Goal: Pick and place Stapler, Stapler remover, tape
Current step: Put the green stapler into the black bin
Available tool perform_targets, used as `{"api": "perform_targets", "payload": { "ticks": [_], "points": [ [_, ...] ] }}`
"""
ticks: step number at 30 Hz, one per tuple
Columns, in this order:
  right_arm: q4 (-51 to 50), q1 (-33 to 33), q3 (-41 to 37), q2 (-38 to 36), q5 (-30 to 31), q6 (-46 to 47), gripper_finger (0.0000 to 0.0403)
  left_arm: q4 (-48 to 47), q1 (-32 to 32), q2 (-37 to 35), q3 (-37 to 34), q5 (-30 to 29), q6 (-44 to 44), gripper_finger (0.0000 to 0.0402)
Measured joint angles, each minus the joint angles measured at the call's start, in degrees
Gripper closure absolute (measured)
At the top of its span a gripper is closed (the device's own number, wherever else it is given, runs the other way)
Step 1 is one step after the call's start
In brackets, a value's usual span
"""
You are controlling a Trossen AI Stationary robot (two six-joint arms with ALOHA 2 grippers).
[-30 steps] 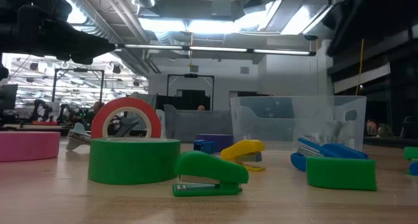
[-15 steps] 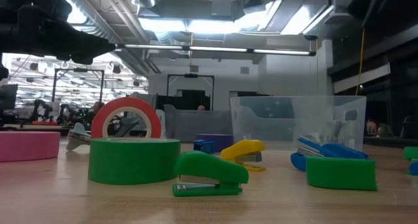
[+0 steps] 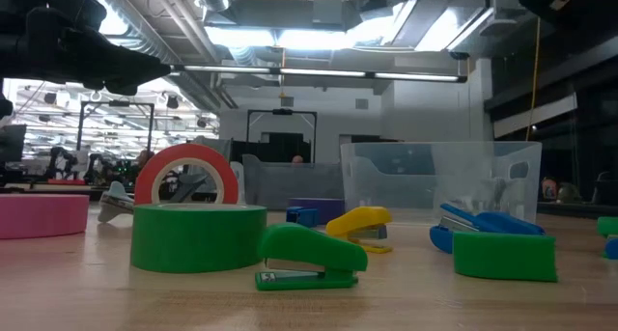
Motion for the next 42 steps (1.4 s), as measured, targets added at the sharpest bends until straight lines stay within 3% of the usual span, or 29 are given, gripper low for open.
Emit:
{"api": "perform_targets", "payload": {
  "ticks": [12, 22, 42],
  "points": [
    [0.96, 0.83, 0.00, 5.61, -4.54, -2.10, 0.0397, 0.00, 0.02, -0.01, -0.01, 0.00, 0.00, 0.0233],
    [-2.37, 0.64, 0.00, 7.55, -4.19, -2.13, 0.0379, 0.00, 0.00, 0.00, 0.00, 0.00, 0.00, 0.0233],
    [-8.66, 0.61, -0.03, 7.55, -4.01, -5.20, 0.0247, 0.00, 0.00, 0.00, 0.02, 0.00, 0.00, 0.0233]
  ]
}}
